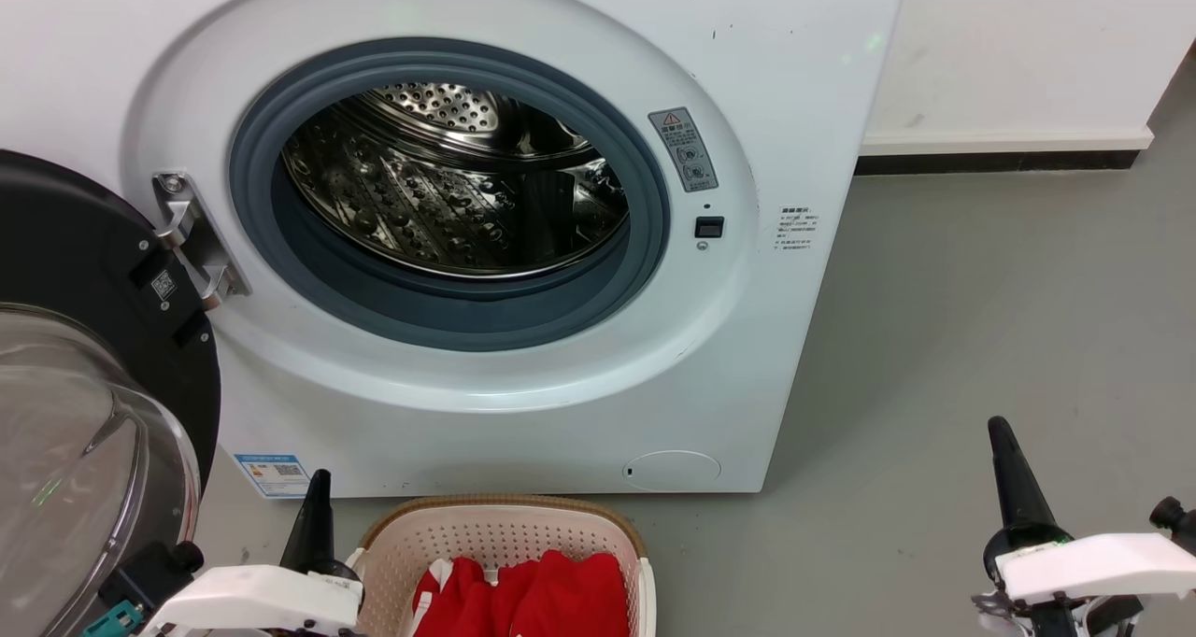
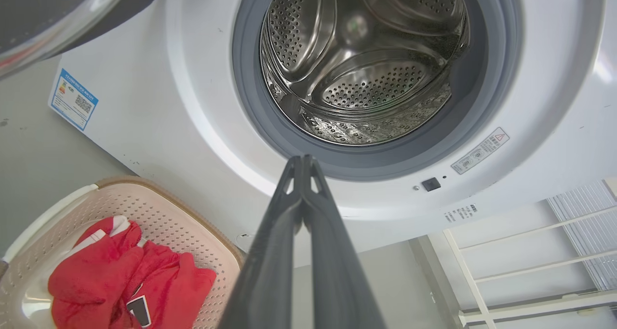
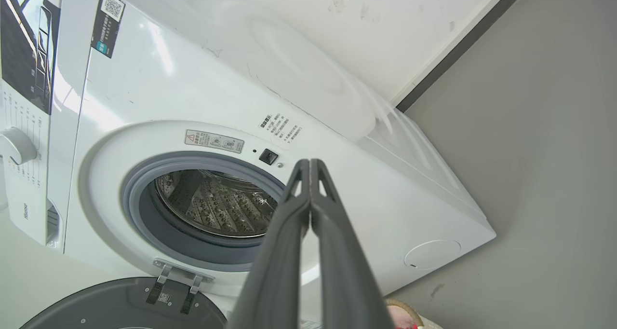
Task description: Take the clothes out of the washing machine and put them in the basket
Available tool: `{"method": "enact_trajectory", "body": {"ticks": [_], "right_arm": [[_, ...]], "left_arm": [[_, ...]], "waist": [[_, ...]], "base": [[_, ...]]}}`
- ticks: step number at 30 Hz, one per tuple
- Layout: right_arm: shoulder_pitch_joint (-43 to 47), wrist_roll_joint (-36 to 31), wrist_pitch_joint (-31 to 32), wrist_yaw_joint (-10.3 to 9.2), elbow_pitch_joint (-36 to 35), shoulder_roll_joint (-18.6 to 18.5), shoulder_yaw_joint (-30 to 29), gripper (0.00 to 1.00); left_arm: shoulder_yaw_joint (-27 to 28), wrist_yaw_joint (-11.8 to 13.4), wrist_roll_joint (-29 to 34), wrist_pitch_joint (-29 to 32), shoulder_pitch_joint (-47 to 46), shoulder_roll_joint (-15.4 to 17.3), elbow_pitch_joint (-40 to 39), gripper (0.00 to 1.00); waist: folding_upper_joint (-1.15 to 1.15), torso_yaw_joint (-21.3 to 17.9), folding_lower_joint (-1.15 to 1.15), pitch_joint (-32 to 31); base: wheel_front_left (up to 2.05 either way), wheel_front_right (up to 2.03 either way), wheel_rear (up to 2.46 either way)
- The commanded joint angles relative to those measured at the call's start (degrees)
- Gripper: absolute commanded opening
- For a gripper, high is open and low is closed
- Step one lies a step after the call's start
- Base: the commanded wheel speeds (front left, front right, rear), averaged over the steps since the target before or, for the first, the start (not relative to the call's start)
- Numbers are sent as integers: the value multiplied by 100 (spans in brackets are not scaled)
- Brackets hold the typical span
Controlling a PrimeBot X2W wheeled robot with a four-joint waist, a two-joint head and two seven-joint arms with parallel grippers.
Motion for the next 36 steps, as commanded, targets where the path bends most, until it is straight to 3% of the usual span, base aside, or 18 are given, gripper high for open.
{"method": "enact_trajectory", "body": {"ticks": [1,36], "right_arm": [[-190,143,20,-1,-26,-44,-14,0],[-454,2302,567,-2,254,-29,-156,0]], "left_arm": [[42,-35,-145,29,-156,-15,-38,0],[251,-330,-2397,557,-506,-95,211,0]], "waist": [[0,2,0,2],[0,81,-1,64]], "base": [[0,0,0],[0,0,0]]}}
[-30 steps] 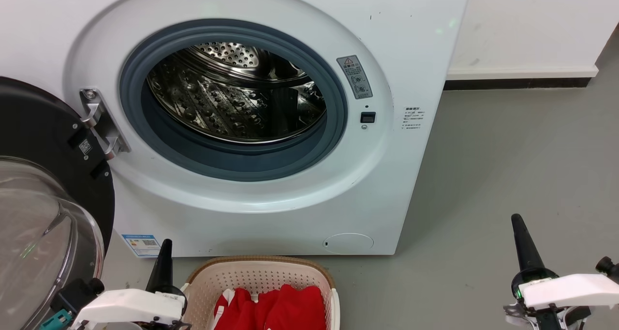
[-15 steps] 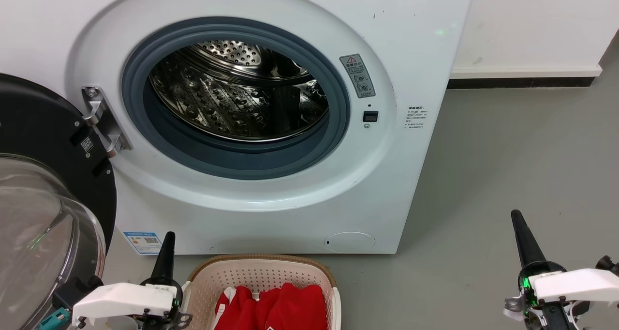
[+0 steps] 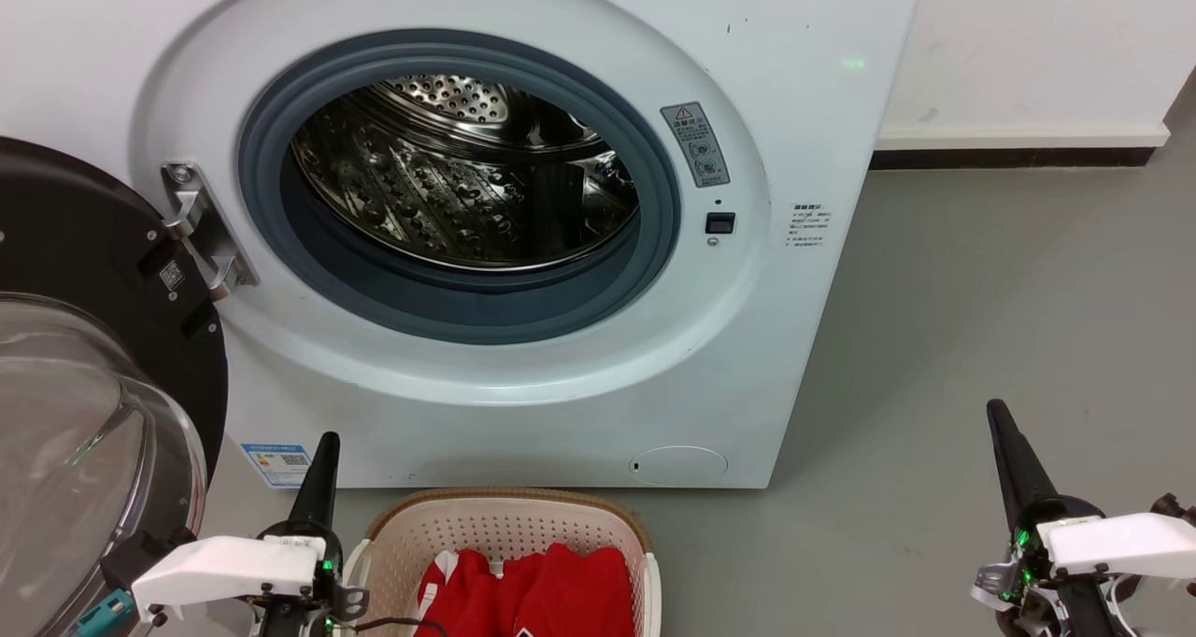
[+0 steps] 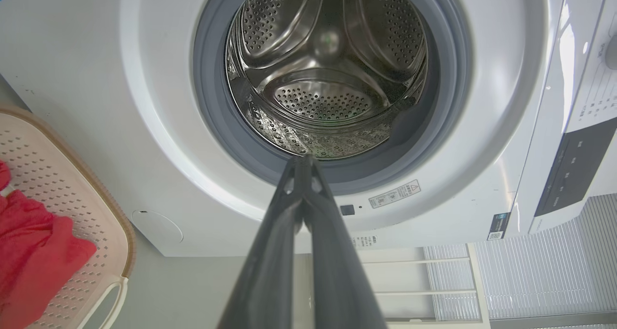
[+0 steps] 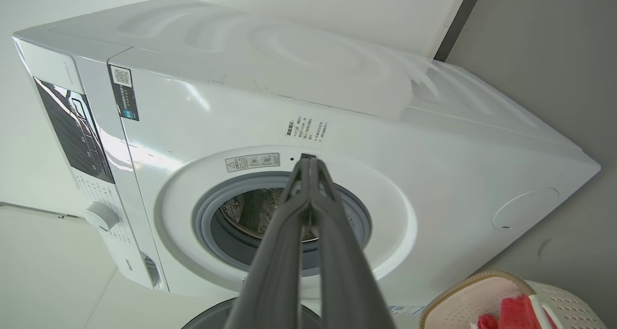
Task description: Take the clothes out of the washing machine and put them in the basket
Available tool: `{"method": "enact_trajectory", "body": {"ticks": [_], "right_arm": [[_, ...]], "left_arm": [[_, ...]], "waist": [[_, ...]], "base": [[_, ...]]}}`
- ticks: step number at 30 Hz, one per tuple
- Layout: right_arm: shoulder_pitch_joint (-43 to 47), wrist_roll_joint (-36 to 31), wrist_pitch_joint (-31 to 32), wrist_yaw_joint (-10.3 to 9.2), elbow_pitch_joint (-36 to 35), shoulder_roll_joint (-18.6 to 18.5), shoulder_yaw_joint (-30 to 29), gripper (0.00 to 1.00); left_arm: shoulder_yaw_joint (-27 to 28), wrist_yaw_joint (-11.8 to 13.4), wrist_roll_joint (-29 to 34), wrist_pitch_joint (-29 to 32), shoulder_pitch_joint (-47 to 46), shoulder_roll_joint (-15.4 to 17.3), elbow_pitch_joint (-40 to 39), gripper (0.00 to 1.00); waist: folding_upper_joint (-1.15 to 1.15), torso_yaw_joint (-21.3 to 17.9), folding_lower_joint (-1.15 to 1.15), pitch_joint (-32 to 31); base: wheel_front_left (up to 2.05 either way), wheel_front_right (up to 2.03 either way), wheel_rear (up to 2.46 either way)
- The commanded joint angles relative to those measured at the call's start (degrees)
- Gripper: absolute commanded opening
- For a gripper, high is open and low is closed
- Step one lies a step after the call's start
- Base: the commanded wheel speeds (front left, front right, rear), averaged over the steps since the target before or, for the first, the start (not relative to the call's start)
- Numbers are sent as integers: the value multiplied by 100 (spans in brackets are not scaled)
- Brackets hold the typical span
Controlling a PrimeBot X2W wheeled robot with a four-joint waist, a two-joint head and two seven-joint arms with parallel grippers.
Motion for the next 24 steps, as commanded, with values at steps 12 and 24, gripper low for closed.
{"method": "enact_trajectory", "body": {"ticks": [12,24], "right_arm": [[-197,649,170,-1,73,-8,-59,0],[-270,1155,321,-2,148,8,-104,0]], "left_arm": [[73,-108,-672,158,-193,-23,59,0],[129,-177,-1218,285,-277,-46,124,0]], "waist": [[0,27,0,21],[0,52,0,41]], "base": [[0,0,0],[0,0,0]]}}
